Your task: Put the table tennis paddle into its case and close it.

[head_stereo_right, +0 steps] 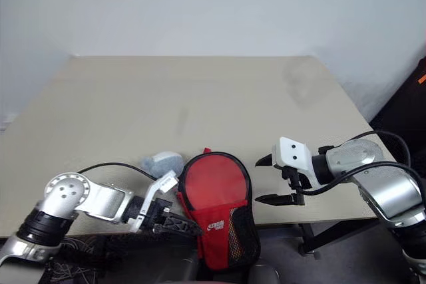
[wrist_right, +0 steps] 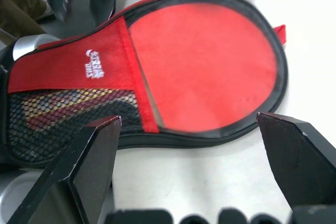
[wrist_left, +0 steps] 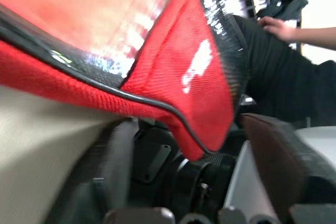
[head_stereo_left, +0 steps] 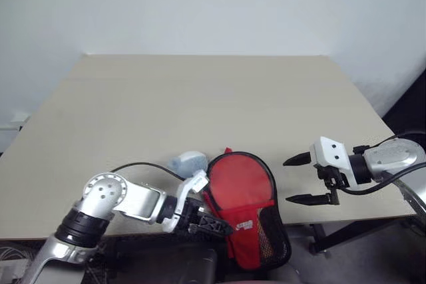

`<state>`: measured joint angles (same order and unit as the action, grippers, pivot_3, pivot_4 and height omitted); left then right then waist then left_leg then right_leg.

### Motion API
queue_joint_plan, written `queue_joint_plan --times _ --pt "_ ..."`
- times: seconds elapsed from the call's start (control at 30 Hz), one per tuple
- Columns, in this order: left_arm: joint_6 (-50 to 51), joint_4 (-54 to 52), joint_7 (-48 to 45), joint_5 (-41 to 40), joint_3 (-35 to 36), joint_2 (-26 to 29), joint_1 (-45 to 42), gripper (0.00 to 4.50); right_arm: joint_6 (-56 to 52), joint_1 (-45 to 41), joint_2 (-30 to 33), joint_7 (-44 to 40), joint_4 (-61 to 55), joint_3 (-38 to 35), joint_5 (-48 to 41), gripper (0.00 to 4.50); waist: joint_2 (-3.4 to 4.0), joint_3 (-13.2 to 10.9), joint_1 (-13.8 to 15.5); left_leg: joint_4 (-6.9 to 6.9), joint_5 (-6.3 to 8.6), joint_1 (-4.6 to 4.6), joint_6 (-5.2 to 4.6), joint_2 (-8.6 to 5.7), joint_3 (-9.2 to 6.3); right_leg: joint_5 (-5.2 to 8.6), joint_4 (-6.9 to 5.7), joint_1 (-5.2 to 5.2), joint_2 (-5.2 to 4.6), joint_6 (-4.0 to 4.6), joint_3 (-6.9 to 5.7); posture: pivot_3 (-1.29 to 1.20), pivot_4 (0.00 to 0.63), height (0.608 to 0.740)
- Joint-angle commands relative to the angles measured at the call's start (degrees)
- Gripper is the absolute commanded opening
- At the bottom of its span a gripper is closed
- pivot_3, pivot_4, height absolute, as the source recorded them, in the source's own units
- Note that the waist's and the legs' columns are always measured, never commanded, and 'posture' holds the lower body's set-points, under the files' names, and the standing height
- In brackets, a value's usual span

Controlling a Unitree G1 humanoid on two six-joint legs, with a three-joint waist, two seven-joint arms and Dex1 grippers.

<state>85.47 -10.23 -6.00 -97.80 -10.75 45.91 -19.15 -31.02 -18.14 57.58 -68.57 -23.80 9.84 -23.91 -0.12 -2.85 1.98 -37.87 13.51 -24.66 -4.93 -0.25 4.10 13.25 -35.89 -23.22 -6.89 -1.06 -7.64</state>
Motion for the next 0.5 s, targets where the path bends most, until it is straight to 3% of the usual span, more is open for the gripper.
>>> queue_joint_plan --times 0.03,0.13,0.3,0.4,0.5 --pt "0.1 -6.3 -7.2 -0.2 4.7 4.2 -2.8 4.11 0.7 -2.2 -1.3 0.4 1.1 -1.2 0.4 4.5 0.04 0.0 0.1 0.01 0.0 0.0 0.0 0.0 0.03 0.0 0.0 -0.01 0.0 0.0 0.01 0.0 0.0 0.715" --pt "-2.8 -8.9 -17.9 4.7 10.2 7.9 -6.1 4.11 -1.4 -4.4 -4.5 3.0 2.3 -1.4 0.0 4.5 0.03 0.0 0.0 -0.01 0.0 -0.01 0.01 -0.01 0.12 -0.01 0.0 0.0 0.02 0.0 0.06 0.0 0.0 0.715" --pt "-17.9 -2.7 -30.8 24.8 11.5 9.0 -10.8 4.11 -7.0 -7.0 -11.7 9.6 2.1 -1.3 -1.3 4.5 0.1 0.0 0.0 0.01 -0.04 0.03 0.08 0.0 0.22 -0.05 -0.04 -0.01 0.09 0.02 0.08 0.0 0.0 0.715" --pt "-31.7 4.8 -35.2 41.2 8.4 8.2 -10.9 4.14 -11.5 -8.1 -18.2 16.2 1.2 -0.9 -1.7 3.86 0.13 0.0 -0.1 0.08 -0.06 0.09 0.11 0.03 0.4 -0.08 -0.11 -0.1 0.17 0.05 0.21 0.0 0.0 0.715" --pt "-38.3 12.4 -36.0 48.1 9.1 4.1 -10.5 4.14 -14.3 -7.8 -23.6 21.9 0.7 0.8 -0.3 2.81 0.13 0.0 -0.1 0.16 -0.06 0.08 0.11 0.1 0.63 -0.18 -0.16 -0.25 0.24 0.0 0.21 0.0 0.0 0.715"
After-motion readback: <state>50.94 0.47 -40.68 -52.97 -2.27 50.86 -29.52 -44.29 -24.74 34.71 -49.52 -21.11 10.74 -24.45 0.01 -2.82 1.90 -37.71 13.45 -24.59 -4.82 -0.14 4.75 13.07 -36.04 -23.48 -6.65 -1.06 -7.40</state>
